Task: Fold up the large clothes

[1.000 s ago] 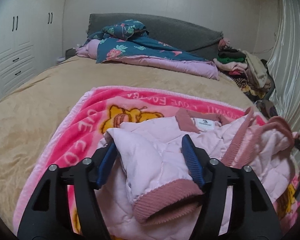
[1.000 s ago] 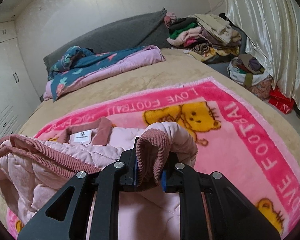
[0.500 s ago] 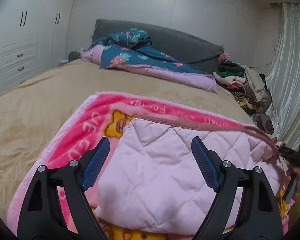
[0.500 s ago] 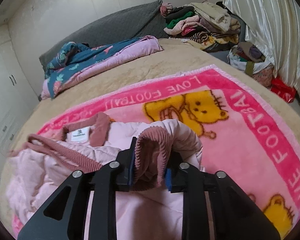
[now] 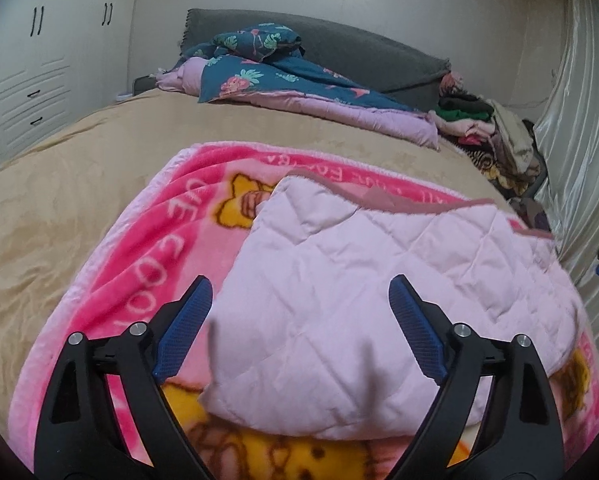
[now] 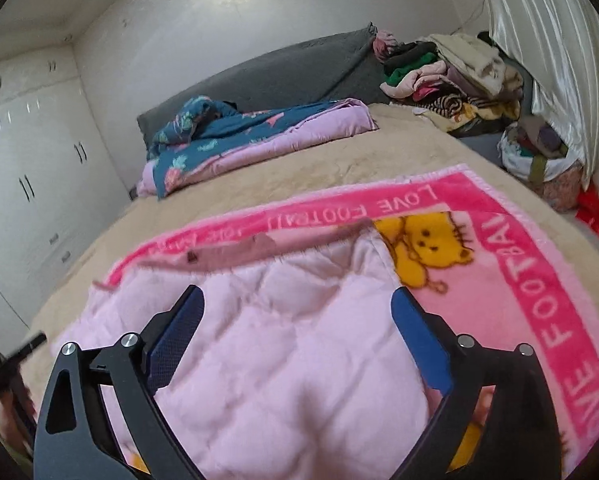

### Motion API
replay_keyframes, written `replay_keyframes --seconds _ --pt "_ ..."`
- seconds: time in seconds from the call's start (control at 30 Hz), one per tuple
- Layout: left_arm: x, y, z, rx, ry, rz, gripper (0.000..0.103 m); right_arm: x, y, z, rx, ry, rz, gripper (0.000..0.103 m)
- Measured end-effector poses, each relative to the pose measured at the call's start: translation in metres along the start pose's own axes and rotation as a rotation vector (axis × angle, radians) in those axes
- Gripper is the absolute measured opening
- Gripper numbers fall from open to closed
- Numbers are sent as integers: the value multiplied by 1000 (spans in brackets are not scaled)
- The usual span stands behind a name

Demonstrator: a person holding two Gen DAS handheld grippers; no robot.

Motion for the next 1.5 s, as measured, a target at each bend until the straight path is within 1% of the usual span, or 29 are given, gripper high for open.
replay_keyframes --seconds 0.07,0.13,0.2,0.27,0.3,0.33,0.37,0.47,0.53,0.57,0.6,0.63,0.67,0.7,0.73,0.77,0.8,0.83,0.9,0.97,1.03,1.1,1.17,1.27,1.33,1.4,1.5 --pt "-7 7 3 -15 -2 -9 89 5 14 -1 -18 20 -14 95" --pt "-15 12 9 -39 13 -29 89 12 33 -3 -41 57 -39 95" --pt "-22 19 16 -72 54 -53 89 19 50 -1 -65 86 -69 95" --pt "-29 30 24 -112 125 -108 89 27 59 3 -85 106 -83 95" --pt "-32 36 28 -132 150 -133 90 31 62 5 -93 106 -81 95" --pt "-33 39 30 -140 154 -140 93 34 63 8 -103 104 -74 95" --pt "-33 44 32 -146 157 -145 93 38 64 12 -113 98 -68 95" --pt "-31 54 44 -176 199 -177 94 42 67 21 -136 75 -56 95" --pt "-29 56 45 -170 191 -174 93 43 73 32 -168 57 -50 95" --pt "-27 56 45 -166 188 -164 93 42 75 35 -176 50 -47 93" --pt "-26 56 45 -161 182 -155 93 41 80 38 -184 34 -46 79" --pt "-24 56 45 -157 174 -146 92 39 84 40 -185 27 -55 61" --pt "-23 55 46 -153 168 -140 82 34 88 42 -171 57 -88 53" --pt "-22 54 46 -148 162 -130 75 29 89 42 -160 75 -115 43" --pt "-17 51 46 -134 161 -113 56 22 89 42 -141 91 -138 34" --pt "-15 49 45 -124 161 -101 43 18 87 41 -120 109 -142 31" --pt "-9 43 43 -108 147 -72 40 16 83 40 -106 119 -125 27" --pt "-5 38 42 -93 134 -44 35 15 79 39 -93 125 -105 25" --pt "3 26 42 -64 108 -5 31 13 70 39 -60 144 -92 23" --pt "6 16 46 -56 93 4 30 9 59 41 -31 166 -82 23" --pt "7 3 53 -48 75 -3 30 9 45 49 -26 179 -45 22" --pt "9 -6 60 -46 59 7 30 8 34 59 -26 200 -33 22" --pt "11 -15 74 -59 37 24 30 9 29 72 -41 226 -25 22" --pt "11 -17 94 -96 25 22 30 18 27 94 -82 249 20 22" --pt "13 -15 105 -124 15 42 31 22 30 104 -99 260 31 22" --pt "13 -11 111 -140 16 50 31 26 36 112 -114 273 42 22" --pt "10 -8 113 -146 26 32 33 27 43 118 -123 286 45 24"
Point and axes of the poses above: each gripper's, at about its wrist camera, not at the fingertips, and z roughly the way its jaws point, x to its right, y to its underside, the point moved 2 cm from there along z, roughly the way its jaws point, and after that the axes turned 7 degrees about z, right-handed, at the moved point
